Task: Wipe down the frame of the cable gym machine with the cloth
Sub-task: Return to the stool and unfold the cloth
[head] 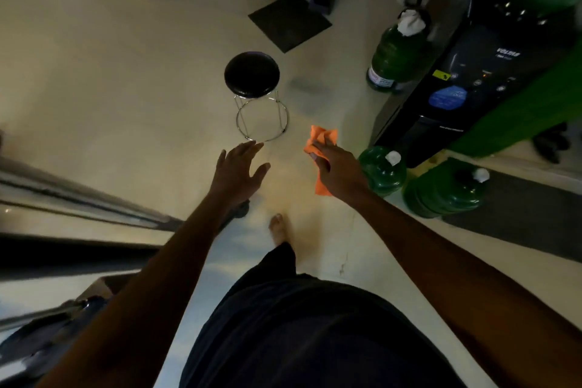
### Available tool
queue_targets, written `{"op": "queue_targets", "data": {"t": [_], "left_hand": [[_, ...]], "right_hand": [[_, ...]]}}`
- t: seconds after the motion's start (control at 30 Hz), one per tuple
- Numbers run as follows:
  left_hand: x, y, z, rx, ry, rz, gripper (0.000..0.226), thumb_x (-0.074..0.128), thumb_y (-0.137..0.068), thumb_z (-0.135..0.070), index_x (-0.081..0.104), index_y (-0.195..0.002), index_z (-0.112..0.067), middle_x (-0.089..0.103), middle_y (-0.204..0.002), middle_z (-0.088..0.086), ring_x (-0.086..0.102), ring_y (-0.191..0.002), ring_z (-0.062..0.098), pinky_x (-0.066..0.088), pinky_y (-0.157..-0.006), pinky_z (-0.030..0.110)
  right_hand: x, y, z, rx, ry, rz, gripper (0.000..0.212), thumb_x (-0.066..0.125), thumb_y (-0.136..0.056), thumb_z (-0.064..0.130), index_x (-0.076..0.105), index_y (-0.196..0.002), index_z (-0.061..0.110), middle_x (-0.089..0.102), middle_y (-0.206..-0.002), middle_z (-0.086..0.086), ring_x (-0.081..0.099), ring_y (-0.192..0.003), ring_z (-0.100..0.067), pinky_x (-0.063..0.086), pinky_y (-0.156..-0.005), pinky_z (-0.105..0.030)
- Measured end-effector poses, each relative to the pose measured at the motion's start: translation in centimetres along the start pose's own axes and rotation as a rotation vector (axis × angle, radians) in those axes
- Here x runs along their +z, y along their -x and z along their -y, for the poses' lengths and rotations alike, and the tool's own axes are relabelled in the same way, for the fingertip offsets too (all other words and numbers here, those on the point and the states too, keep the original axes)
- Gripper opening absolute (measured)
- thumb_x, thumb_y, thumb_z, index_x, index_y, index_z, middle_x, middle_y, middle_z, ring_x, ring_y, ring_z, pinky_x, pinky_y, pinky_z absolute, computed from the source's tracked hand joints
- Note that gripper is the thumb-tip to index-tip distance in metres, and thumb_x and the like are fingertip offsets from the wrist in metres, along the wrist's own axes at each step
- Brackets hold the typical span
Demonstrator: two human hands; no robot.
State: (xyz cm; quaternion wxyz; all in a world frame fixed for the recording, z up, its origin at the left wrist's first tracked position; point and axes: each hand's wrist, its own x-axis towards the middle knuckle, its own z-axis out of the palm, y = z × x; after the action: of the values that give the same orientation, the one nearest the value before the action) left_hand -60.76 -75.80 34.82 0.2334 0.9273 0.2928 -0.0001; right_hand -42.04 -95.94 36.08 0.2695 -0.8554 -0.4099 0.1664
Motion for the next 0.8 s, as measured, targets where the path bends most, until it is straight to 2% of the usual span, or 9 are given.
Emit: {"op": "queue_targets", "data": {"t": [0.13,0.23,0.37,0.5,0.6,0.73,0.8], "left_hand": [[-1.9,-8.6,1.4,0.073,-0.015,0.045,0.062,0.056,-0.107,-0.053,0.044,-0.162,-0.027,0.044,-0.168,0.0,0.041,-0.155,0.025,0.023,-0.129,0.061],[-3.7,-15.0,2.3,0.094,-0.022,0.058,0.061,0.059,-0.106,-0.05,0.044,-0.162,-0.028,0.043,-0.169,0.001,0.04,-0.156,0.026,0.024,-0.129,0.062],[-6.1,-23.1,4.5,0.085,-0.017,0.064,0.059,0.06,-0.106,-0.05,0.049,-0.158,-0.025,0.046,-0.167,0.005,0.044,-0.153,0.03,0.028,-0.127,0.063],[-8.3,-31.5,7.8,0.059,-0.027,0.031,0.055,0.06,-0.105,-0.052,0.056,-0.151,-0.024,0.052,-0.161,0.008,0.055,-0.143,0.035,0.038,-0.119,0.065],[-10.4,-37.3,9.3,0.02,-0.03,0.033,0.066,0.049,-0.1,-0.063,0.057,-0.152,-0.024,0.055,-0.159,0.007,0.057,-0.141,0.033,0.042,-0.115,0.065],[-13.5,-44.5,10.2,-0.028,-0.051,0.096,0.077,0.043,-0.095,-0.068,0.05,-0.159,-0.025,0.052,-0.163,0.005,0.052,-0.146,0.029,0.035,-0.121,0.063],[-14.8,-48.4,10.9,-0.051,-0.041,0.088,0.081,0.039,-0.093,-0.071,0.051,-0.158,-0.025,0.053,-0.161,0.005,0.053,-0.146,0.029,0.035,-0.121,0.062]], "right_hand": [[-0.8,-7.9,-0.2,0.05,0.013,-0.011,0.043,0.055,-0.111,0.033,0.064,-0.152,0.021,0.056,-0.161,-0.012,0.059,-0.14,-0.04,0.052,-0.111,-0.054],[-1.7,-14.1,0.3,0.091,0.013,0.023,0.043,0.055,-0.113,0.032,0.06,-0.155,0.023,0.056,-0.162,-0.011,0.06,-0.138,-0.04,0.051,-0.113,-0.051],[-2.6,-22.9,1.6,0.103,-0.008,0.017,0.04,0.054,-0.115,0.03,0.062,-0.153,0.022,0.067,-0.147,-0.011,0.067,-0.123,-0.038,0.054,-0.103,-0.047],[-2.8,-33.4,2.2,0.045,0.016,0.047,0.039,0.054,-0.114,0.028,0.062,-0.152,0.022,0.069,-0.143,-0.012,0.067,-0.121,-0.038,0.052,-0.095,-0.043],[-3.3,-41.3,2.5,0.002,0.014,0.073,0.04,0.054,-0.114,0.024,0.061,-0.153,0.023,0.065,-0.149,-0.012,0.064,-0.125,-0.04,0.051,-0.096,-0.044],[-3.8,-50.3,2.3,-0.021,-0.039,0.097,0.036,0.057,-0.113,0.025,0.069,-0.145,0.033,0.065,-0.151,-0.007,0.065,-0.126,-0.038,0.052,-0.1,-0.044],[-3.9,-54.8,1.9,0.009,-0.06,0.112,0.037,0.057,-0.113,0.024,0.068,-0.147,0.03,0.064,-0.153,-0.008,0.064,-0.13,-0.039,0.051,-0.103,-0.046]]}}
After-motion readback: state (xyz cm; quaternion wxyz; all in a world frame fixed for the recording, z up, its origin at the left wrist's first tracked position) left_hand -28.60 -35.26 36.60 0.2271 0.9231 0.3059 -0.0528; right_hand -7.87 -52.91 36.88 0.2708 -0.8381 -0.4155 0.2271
